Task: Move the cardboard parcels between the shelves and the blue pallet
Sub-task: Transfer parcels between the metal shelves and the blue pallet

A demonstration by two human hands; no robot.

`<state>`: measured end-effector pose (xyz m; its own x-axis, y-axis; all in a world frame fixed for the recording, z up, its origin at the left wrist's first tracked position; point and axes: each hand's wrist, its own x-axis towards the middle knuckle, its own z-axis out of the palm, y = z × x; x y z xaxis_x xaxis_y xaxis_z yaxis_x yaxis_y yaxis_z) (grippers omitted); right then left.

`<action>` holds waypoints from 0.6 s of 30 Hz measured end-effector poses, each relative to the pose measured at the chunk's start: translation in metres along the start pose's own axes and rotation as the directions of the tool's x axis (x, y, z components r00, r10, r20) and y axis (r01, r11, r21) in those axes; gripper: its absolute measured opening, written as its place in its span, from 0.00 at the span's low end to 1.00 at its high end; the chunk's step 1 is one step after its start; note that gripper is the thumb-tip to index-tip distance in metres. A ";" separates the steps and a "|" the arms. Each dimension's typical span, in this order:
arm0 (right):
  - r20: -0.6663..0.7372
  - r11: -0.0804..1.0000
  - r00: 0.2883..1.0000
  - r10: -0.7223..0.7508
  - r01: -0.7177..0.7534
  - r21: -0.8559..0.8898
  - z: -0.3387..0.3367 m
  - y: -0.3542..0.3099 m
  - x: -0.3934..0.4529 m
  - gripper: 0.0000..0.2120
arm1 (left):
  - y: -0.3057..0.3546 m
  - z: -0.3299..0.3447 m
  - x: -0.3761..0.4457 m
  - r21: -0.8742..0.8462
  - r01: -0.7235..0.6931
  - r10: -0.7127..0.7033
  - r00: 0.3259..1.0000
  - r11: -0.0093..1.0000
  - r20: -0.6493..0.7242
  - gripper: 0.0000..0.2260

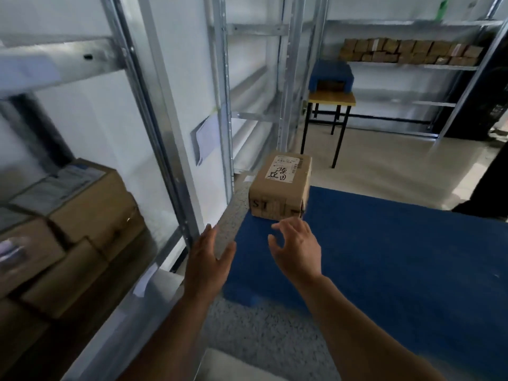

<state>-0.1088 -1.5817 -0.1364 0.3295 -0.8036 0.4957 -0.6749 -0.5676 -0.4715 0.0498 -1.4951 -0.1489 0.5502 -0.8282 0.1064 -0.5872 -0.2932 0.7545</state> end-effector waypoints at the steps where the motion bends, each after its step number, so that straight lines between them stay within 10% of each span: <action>1: 0.007 0.998 0.998 -0.057 0.056 0.022 -0.004 -0.008 -0.011 0.09 | 0.000 -0.003 -0.018 -0.015 0.014 -0.015 1.000 1.000 -0.022 0.29; 9: 0.064 0.899 0.907 -0.417 0.400 0.181 -0.021 -0.084 -0.092 0.07 | -0.015 -0.064 -0.153 0.060 0.094 -0.071 0.946 0.994 -0.315 0.30; 18: 0.109 0.679 0.698 -0.707 0.628 0.380 -0.025 -0.192 -0.193 0.15 | -0.060 -0.133 -0.311 0.188 0.472 -0.254 0.721 0.862 -0.644 0.27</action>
<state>-0.0596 -1.3130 -0.1235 0.7796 -0.1791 0.6002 -0.0001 -0.9583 -0.2859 -0.0074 -1.1565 -0.1415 0.9286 -0.2152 0.3021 -0.3581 -0.7330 0.5784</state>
